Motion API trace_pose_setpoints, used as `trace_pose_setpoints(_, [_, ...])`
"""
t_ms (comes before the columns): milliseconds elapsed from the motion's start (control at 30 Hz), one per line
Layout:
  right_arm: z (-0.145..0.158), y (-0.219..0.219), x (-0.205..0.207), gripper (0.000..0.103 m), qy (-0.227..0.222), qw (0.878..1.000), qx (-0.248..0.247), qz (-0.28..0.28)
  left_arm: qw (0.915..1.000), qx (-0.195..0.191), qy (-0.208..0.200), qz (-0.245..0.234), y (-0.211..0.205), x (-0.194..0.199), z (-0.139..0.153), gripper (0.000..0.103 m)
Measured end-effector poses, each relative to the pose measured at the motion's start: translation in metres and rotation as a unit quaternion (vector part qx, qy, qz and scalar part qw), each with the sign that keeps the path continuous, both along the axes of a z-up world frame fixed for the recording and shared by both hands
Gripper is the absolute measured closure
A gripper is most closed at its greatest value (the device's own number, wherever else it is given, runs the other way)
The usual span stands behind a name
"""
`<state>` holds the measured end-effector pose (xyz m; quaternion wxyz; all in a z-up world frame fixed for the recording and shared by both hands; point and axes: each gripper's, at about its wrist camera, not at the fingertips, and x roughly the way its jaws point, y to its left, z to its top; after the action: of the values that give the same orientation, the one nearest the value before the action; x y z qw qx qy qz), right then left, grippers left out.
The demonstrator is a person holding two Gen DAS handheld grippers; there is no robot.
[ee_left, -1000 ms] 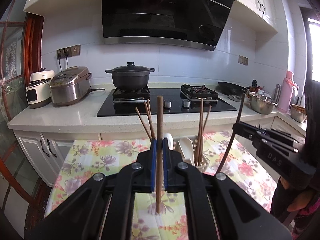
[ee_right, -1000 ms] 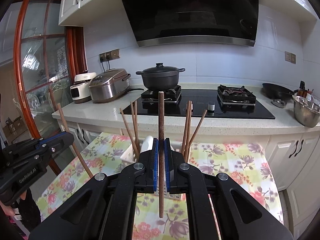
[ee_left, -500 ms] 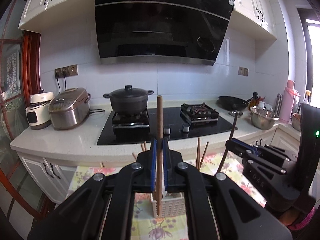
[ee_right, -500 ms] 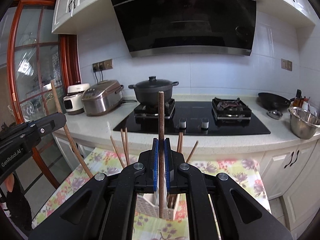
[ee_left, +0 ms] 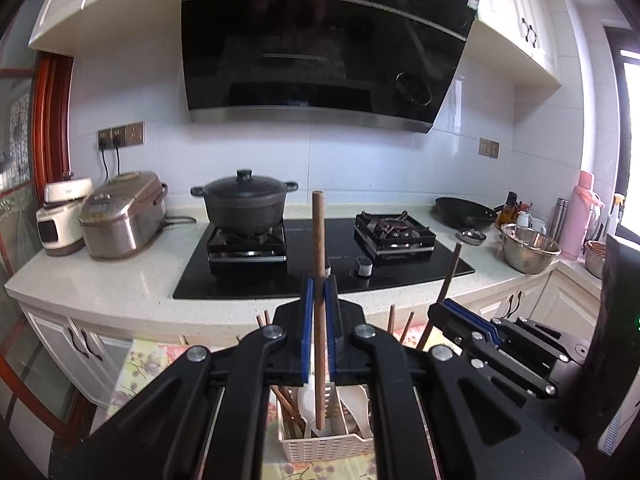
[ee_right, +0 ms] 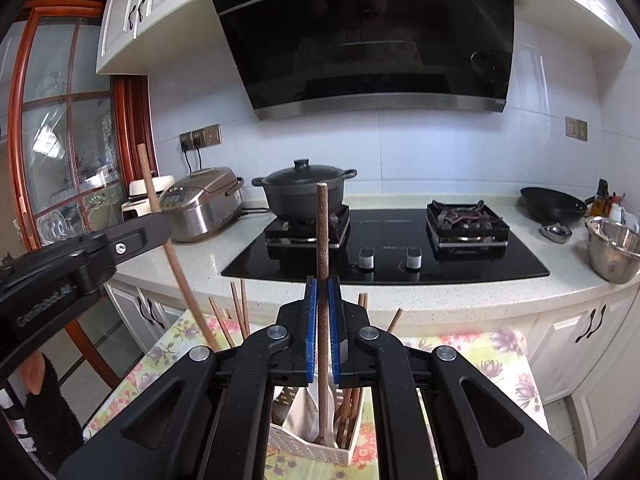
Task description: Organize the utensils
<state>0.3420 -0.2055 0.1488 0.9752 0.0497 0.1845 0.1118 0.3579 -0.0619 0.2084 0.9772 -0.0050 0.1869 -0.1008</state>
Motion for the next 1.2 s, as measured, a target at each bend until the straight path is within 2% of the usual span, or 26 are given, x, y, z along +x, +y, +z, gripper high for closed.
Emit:
trace_pose_setpoints(200, [-0.02, 0.004, 0.014, 0.097, 0.013, 1.0, 0.008, 0.011, 0.9983, -0.027, 0.051, -0.004, 0.011, 0.032, -0.041, 0.097])
trace_pose_setpoints(400, [-0.041, 0.009, 0.03, 0.096, 0.044, 0.999, 0.001, 0.019, 0.9965, -0.02, 0.081, -0.001, 0.017, 0.047, -0.076, 0.097])
trace_pose_setpoints(500, [-0.045, 0.006, 0.036, 0.085, 0.056, 0.998, 0.01, 0.017, 0.9964, -0.021, 0.081, 0.008, 0.024, 0.049, -0.081, 0.093])
trace_pose_setpoints(533, [-0.044, 0.005, 0.037, 0.073, 0.057, 0.998, 0.015, 0.019, 0.9964, -0.022, 0.081, 0.01, 0.026, 0.049, -0.082, 0.089])
trace_pose_setpoints(567, [-0.044, 0.002, 0.036, 0.056, 0.056, 0.998, 0.021, 0.02, 0.9966, -0.021, 0.079, 0.013, 0.03, 0.048, -0.082, 0.085])
trace_pose_setpoints(600, [-0.042, 0.001, 0.034, 0.052, 0.052, 0.998, 0.025, 0.021, 0.9969, -0.018, 0.075, 0.016, 0.032, 0.047, -0.082, 0.083])
trace_pose_setpoints(700, [-0.037, 0.0, 0.029, 0.052, 0.044, 0.999, 0.018, 0.019, 0.9974, -0.006, 0.067, 0.025, 0.035, 0.041, -0.078, 0.078])
trace_pose_setpoints(733, [-0.035, -0.001, 0.027, 0.052, 0.042, 0.999, 0.018, 0.019, 0.9976, -0.003, 0.063, 0.029, 0.035, 0.039, -0.076, 0.073])
trace_pose_setpoints(800, [-0.03, -0.003, 0.021, 0.052, 0.036, 0.999, 0.019, 0.017, 0.998, 0.006, 0.05, 0.037, 0.036, 0.032, -0.071, 0.061])
trace_pose_setpoints(967, [-0.017, -0.008, -0.008, 0.052, 0.007, 1.0, 0.007, 0.016, 0.9977, 0.025, -0.002, 0.063, 0.041, 0.002, -0.052, 0.022])
trace_pose_setpoints(1067, [-0.015, -0.008, -0.027, 0.051, -0.004, 1.0, -0.001, 0.015, 0.9962, 0.027, -0.027, 0.079, 0.046, -0.019, -0.043, 0.007])
trace_pose_setpoints(1200, [-0.02, -0.01, -0.059, 0.043, -0.015, 1.0, -0.007, 0.007, 0.9934, 0.041, -0.051, 0.095, 0.048, -0.048, -0.041, 0.005])
